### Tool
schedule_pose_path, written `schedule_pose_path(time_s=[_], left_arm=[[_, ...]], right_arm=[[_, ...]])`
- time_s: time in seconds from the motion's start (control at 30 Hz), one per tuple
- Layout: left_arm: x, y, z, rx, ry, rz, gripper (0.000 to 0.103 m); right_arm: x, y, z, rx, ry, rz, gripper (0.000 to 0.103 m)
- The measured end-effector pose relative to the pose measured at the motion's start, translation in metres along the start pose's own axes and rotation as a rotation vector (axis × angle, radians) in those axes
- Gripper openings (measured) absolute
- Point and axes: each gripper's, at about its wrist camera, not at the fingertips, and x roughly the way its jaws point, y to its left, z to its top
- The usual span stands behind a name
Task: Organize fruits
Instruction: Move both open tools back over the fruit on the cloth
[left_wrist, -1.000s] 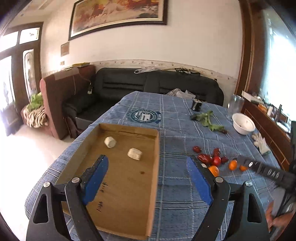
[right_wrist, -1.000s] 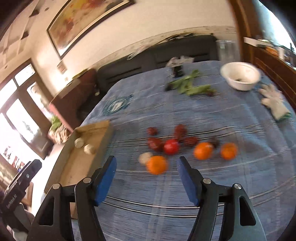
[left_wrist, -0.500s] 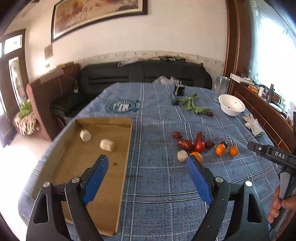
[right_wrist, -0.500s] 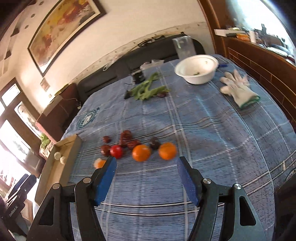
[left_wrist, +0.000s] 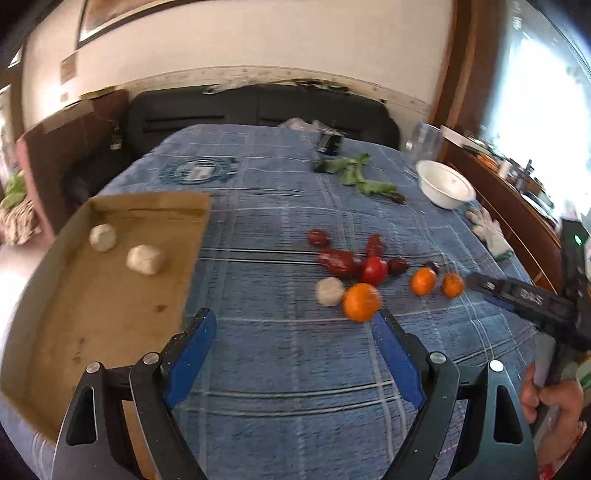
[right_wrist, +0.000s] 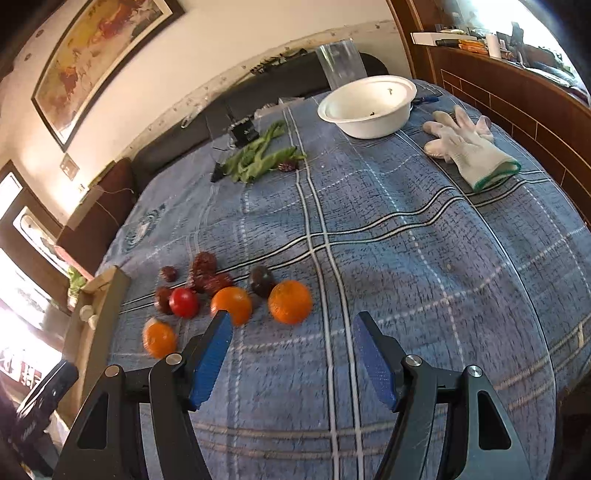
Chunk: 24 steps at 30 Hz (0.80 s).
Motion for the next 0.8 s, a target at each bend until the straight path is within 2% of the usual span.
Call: schedule_pose_path(time_s=[0.4, 0.57, 0.7, 0.73, 0.8], left_arm=[[0.055, -0.054, 0.006, 0.160, 0.032, -0.130, 0.084], [0.075, -0.064, 0.010, 0.212, 0.064, -0.164, 0.066], [0.080, -0.057, 0.010, 0.194, 0.080, -0.183, 0.056], [0.079, -0.054, 0.010, 0.186, 0.077, -0.187, 0.051], [0.080, -0.048, 0.010, 0.163, 0.078, -0.203, 0.048]], right_arm=[[0.020, -0.010, 0.003, 0.040, 0.005, 0.047, 0.071], [0.021, -0.011, 0.004, 0.038, 0.001, 0.062, 0.071], [0.020, -0.013, 0.003, 0.043, -0.006, 0.055, 0.071], [0.019, -0.015, 0.003, 0.044, -0.010, 0.049, 0.071], [0.017, -0.014, 0.002, 0.036, -0.023, 0.036, 0.071]])
